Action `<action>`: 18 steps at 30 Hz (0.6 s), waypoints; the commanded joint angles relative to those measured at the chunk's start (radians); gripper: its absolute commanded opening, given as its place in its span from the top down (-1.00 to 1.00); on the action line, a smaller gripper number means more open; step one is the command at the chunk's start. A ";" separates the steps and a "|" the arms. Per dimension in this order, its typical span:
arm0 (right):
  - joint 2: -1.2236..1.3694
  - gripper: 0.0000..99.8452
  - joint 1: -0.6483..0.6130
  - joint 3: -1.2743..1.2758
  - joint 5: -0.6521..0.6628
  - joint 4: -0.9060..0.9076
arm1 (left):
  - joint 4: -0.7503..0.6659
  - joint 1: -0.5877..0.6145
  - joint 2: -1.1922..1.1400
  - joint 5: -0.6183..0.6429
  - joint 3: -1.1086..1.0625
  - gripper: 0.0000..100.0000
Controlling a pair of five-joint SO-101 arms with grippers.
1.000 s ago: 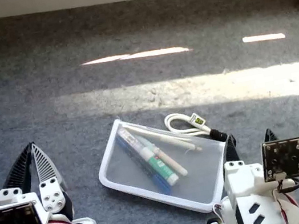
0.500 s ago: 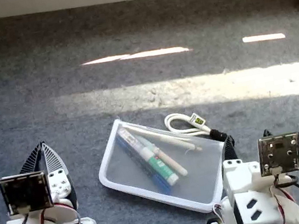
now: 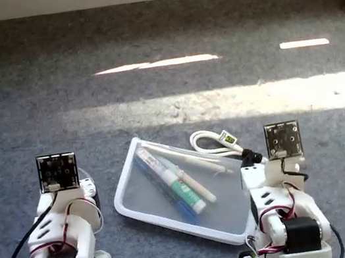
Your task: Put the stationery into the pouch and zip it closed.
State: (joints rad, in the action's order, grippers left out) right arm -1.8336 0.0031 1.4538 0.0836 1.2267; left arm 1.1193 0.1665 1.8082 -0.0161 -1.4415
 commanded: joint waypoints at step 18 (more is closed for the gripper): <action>-0.005 0.93 -0.007 0.303 -0.006 -0.056 | -0.155 -0.143 0.010 -0.014 -0.203 0.98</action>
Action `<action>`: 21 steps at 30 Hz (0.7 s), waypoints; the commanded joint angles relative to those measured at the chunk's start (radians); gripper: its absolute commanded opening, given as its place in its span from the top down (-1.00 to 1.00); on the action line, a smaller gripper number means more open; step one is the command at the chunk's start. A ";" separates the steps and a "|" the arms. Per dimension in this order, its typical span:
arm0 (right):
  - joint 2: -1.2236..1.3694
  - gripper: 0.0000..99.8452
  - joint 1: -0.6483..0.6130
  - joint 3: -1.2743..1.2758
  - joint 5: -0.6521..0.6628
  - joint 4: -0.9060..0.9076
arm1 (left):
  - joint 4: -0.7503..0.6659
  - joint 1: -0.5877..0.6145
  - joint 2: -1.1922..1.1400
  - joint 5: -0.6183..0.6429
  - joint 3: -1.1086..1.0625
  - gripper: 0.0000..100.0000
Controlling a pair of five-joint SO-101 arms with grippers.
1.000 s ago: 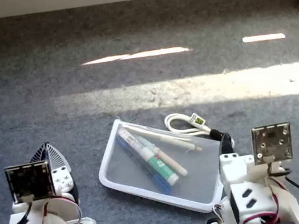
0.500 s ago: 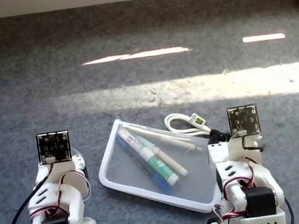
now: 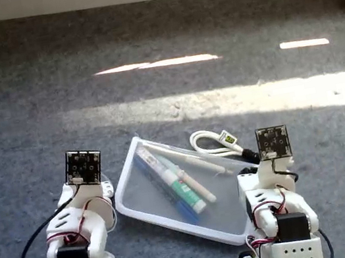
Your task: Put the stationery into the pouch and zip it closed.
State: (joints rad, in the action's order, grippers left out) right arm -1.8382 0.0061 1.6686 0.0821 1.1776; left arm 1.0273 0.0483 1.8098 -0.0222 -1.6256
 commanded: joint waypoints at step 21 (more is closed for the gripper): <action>0.002 0.93 -0.002 0.127 0.002 0.074 | 0.173 -0.027 0.005 -0.006 -0.070 0.99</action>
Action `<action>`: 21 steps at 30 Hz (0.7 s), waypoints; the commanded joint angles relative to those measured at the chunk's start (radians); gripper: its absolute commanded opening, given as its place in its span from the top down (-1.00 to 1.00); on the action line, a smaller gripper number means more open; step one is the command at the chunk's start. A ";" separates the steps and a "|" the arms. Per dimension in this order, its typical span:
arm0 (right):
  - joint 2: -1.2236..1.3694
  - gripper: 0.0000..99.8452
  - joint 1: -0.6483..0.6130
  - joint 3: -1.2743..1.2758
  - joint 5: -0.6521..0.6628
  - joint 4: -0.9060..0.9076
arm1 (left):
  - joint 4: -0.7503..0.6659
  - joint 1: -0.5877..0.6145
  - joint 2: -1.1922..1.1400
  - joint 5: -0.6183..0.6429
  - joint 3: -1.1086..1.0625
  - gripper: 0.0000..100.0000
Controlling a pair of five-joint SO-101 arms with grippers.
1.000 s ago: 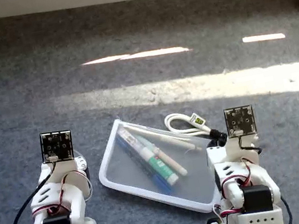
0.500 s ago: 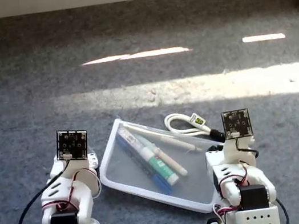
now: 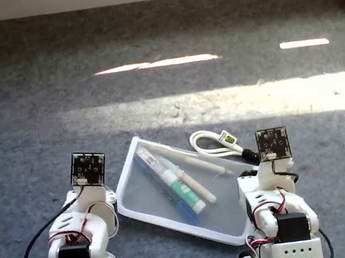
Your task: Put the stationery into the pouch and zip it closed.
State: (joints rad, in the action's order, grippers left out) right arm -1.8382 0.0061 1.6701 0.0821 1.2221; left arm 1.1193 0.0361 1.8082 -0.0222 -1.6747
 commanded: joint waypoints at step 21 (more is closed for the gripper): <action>0.002 0.93 -0.004 0.125 0.002 0.030 | 0.222 -0.015 0.007 -0.005 -0.021 0.99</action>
